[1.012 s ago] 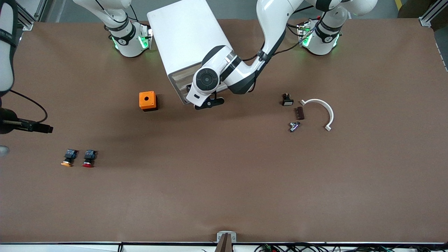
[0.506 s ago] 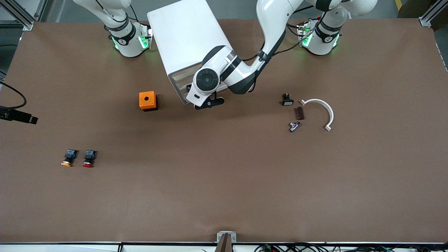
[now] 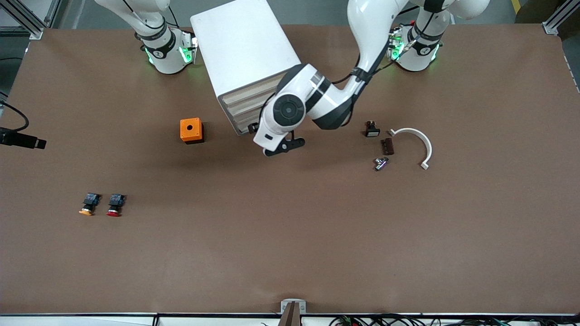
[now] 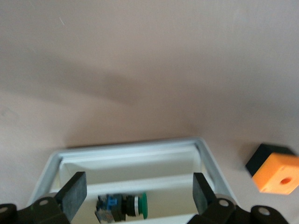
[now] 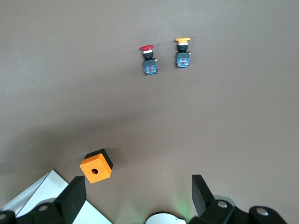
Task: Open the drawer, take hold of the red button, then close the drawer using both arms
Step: 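Push the drawer closed with the left gripper while the right gripper withdraws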
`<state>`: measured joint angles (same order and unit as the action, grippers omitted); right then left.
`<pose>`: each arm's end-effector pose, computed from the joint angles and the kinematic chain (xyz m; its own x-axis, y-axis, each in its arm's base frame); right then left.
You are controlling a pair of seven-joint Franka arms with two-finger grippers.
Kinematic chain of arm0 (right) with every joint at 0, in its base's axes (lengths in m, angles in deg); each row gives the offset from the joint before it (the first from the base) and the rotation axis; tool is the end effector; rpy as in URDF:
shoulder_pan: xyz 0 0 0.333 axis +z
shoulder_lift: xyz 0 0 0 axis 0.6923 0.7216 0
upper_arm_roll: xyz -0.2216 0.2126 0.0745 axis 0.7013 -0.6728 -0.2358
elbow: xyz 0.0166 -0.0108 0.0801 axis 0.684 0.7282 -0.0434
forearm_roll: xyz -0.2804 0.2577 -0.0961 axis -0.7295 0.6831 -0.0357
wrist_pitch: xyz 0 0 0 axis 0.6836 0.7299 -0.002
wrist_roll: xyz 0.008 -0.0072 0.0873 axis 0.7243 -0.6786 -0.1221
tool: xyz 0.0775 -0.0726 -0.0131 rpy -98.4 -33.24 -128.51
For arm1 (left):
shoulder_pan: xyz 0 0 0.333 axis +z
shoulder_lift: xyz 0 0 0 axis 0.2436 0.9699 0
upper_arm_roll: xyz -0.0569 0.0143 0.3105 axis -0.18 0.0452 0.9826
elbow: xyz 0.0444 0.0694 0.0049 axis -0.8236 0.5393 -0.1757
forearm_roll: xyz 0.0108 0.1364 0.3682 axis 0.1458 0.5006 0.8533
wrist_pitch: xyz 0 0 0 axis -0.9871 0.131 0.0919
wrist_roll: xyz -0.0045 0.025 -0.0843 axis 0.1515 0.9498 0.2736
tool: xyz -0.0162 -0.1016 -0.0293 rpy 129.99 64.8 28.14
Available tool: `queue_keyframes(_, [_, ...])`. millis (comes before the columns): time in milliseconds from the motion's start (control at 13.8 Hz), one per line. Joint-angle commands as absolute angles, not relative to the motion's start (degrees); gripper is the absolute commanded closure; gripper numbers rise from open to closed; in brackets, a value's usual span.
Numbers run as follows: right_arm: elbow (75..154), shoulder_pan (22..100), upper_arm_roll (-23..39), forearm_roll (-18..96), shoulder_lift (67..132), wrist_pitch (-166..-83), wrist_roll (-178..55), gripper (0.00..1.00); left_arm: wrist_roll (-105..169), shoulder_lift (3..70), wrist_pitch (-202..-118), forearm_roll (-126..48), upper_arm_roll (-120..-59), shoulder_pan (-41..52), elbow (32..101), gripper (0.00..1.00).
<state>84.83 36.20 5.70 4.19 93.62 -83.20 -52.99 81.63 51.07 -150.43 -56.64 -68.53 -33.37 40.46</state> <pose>0.6047 -0.1048 0.5938 0.9482 -0.2362 -0.2123 -0.2422 -0.9702 -0.0020 0.4877 -0.5438 0.3279 0.8646 0.3047 -0.3994 0.3692 -0.9246 0.0938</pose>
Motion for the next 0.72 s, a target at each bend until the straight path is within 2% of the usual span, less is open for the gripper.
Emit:
queue_keyframes(0, [87.84, 36.34, 4.84, 2.37, 88.16, -81.22, -52.72, 0.0, 81.64, 48.5, -150.08, -54.8, -68.73, -29.69, 41.48, 0.0])
queue_keyframes(289, [90.14, 36.43, 4.93, 2.37, 85.06, -79.03, -52.72, 0.0, 81.64, 47.61, -149.72, -51.74, -68.73, -23.53, 41.66, 0.0])
queue_keyframes(651, [99.44, 36.25, 5.2, 2.37, 77.52, -81.47, -52.72, 0.0, 81.82, 46.73, -149.64, -47.5, -68.81, -17.29, 41.31, 0.0])
